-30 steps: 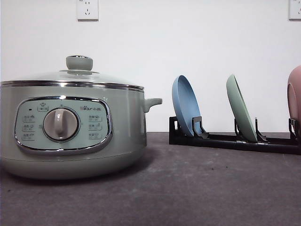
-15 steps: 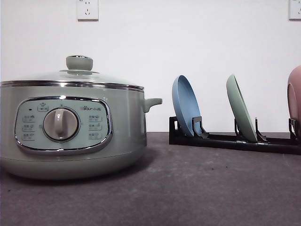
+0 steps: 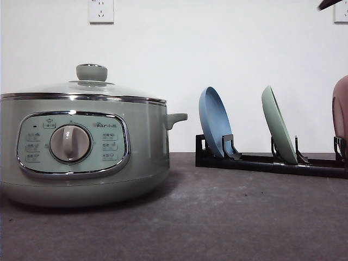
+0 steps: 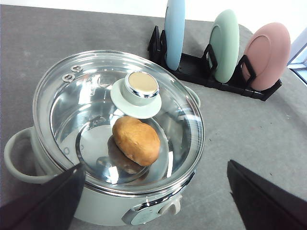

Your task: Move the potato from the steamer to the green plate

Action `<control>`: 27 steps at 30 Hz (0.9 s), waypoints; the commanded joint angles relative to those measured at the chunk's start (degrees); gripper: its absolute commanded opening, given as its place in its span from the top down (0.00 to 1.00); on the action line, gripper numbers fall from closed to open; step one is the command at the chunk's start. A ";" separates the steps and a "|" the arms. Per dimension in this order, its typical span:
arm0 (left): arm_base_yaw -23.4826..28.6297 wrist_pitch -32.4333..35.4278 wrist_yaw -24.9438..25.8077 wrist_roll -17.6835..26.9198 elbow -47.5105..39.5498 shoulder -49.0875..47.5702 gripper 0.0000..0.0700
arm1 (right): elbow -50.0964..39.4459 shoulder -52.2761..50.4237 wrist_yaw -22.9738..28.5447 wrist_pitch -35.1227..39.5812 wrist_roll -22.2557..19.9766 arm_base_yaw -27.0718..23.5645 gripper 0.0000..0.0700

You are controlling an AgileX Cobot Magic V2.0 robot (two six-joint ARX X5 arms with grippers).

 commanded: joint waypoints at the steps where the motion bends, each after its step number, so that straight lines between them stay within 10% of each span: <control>1: -0.04 0.62 0.26 0.46 1.29 0.28 0.15 | 3.90 4.81 0.18 0.30 0.59 0.13 0.26; 22: -0.04 0.47 0.26 0.46 1.29 0.28 0.15 | 14.22 30.37 5.02 9.64 2.72 0.75 0.26; 27: -0.04 0.46 0.26 0.46 1.29 0.28 0.15 | 14.20 32.78 5.89 9.90 2.71 0.98 0.42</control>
